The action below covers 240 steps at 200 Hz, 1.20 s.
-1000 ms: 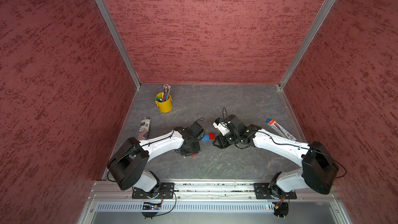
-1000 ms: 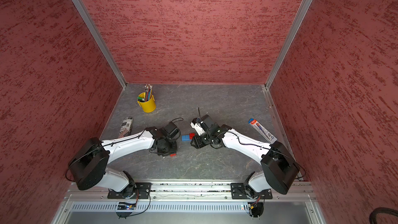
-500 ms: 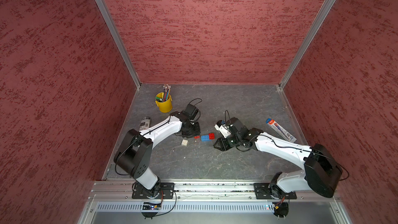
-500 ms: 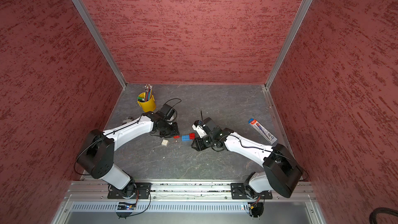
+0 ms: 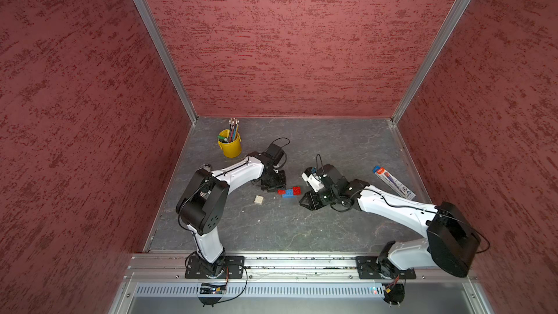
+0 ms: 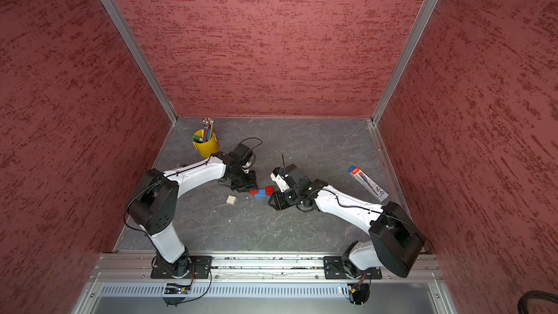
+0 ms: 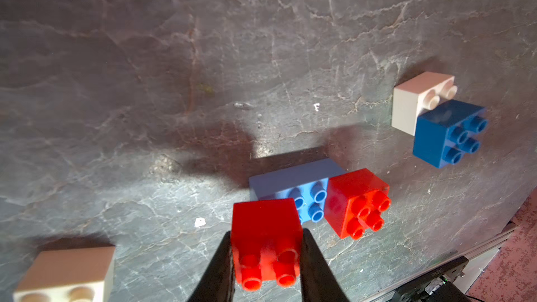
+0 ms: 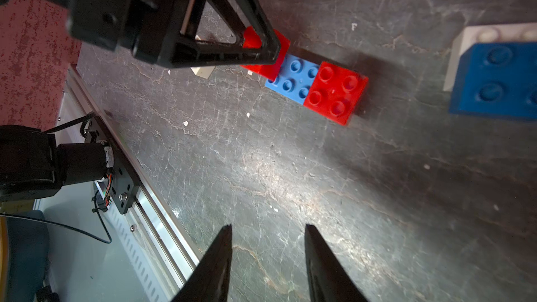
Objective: Assemble the letter y with lego
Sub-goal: Assemble the lego brick with the lego brick.
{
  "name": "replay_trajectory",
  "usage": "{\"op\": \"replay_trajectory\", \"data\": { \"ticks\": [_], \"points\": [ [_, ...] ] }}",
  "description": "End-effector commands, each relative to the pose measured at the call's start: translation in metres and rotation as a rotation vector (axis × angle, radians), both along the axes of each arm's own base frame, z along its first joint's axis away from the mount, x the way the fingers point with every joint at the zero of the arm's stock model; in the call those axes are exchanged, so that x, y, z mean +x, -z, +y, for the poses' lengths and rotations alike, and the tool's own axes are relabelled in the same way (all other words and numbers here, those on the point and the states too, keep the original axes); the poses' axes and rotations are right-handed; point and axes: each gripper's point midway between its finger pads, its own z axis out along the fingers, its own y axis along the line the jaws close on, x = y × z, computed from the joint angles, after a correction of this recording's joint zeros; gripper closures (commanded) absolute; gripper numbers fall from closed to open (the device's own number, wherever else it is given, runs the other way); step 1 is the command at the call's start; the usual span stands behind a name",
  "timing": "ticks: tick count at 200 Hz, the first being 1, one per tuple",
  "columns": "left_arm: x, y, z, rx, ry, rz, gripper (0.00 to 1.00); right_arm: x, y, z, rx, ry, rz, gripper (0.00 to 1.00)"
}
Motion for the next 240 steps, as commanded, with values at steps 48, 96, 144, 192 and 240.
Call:
{"op": "replay_trajectory", "data": {
  "ticks": [48, 96, 144, 192, 240],
  "points": [
    [-0.009, 0.012, -0.005, 0.060, -0.002, 0.040, 0.82, 0.006, 0.002, -0.003, -0.028, -0.002, -0.030, 0.56],
    [-0.011, 0.017, 0.010, 0.136, -0.035, 0.036, 0.83, 0.005, 0.000, -0.003, -0.024, -0.015, -0.037, 0.56],
    [-0.013, 0.022, 0.016, 0.187, -0.042, 0.043, 0.84, 0.003, 0.000, -0.005, -0.023, -0.017, -0.040, 0.56],
    [-0.013, 0.020, 0.018, 0.239, -0.046, 0.031, 0.85, 0.001, -0.001, -0.006, -0.018, -0.016, -0.044, 0.56],
    [-0.016, 0.027, 0.010, 0.264, -0.021, 0.041, 0.93, 0.002, -0.002, -0.007, -0.019, -0.013, -0.051, 0.56]
  ]
}}
